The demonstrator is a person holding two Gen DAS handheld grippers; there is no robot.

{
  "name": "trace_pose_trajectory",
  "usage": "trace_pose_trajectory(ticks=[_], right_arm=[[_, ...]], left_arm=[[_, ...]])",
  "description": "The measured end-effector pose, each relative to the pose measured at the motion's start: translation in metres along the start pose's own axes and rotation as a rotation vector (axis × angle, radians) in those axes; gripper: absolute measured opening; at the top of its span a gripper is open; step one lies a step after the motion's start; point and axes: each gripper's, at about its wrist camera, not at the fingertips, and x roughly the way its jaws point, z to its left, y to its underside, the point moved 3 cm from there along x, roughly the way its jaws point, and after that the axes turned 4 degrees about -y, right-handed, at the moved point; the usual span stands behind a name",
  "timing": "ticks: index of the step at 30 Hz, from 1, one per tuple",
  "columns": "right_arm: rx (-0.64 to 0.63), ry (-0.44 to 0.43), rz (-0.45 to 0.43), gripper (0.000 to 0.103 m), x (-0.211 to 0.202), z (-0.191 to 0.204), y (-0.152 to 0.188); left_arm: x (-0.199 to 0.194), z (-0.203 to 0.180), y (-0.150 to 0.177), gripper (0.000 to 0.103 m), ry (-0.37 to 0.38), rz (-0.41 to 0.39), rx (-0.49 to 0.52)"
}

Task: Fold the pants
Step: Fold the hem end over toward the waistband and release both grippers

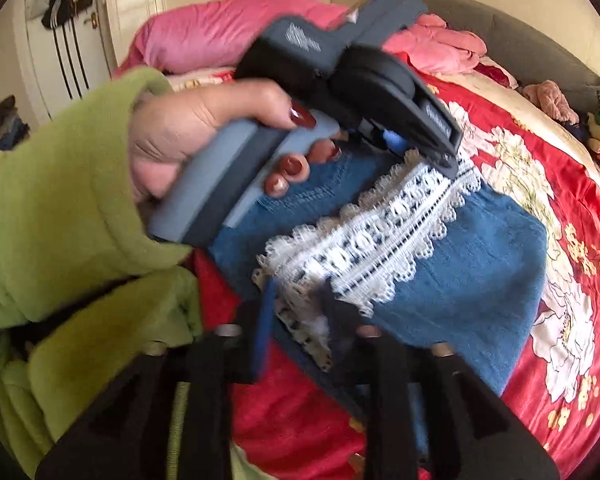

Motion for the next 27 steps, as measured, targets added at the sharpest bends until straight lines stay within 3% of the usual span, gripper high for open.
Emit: trace_pose_trajectory(ticks=[6,7,9,14,18,20,22,27], right_arm=[[-0.022,0.067,0.053,0.036,0.022,0.007,0.002],[-0.031,0.071,0.052,0.030,0.023,0.007,0.002],[-0.018,0.051,0.039,0.018,0.016,0.006,0.001],[0.062,-0.066,-0.023,0.017,-0.002,-0.003,-0.002],[0.060,-0.067,0.017,0.027,0.015,0.000,0.005],[0.050,-0.077,0.008,0.034,0.014,0.004,0.005],[0.044,-0.100,-0.007,0.046,0.003,0.010,0.003],[0.073,-0.080,-0.098,0.049,-0.043,-0.004,0.001]], left_arm=[[0.000,-0.001,0.001,0.023,-0.005,0.001,0.007],[0.000,-0.002,0.001,0.022,-0.005,0.002,0.008],[-0.004,-0.004,0.000,0.017,0.004,-0.009,0.011],[-0.032,-0.008,-0.006,0.013,-0.011,-0.088,0.048],[-0.013,0.003,-0.001,0.014,-0.073,-0.017,0.037],[-0.009,0.010,0.000,0.016,-0.061,-0.003,0.010],[-0.013,0.014,-0.002,0.017,-0.042,-0.014,-0.007],[-0.033,0.005,-0.005,0.026,-0.064,-0.098,0.026]])
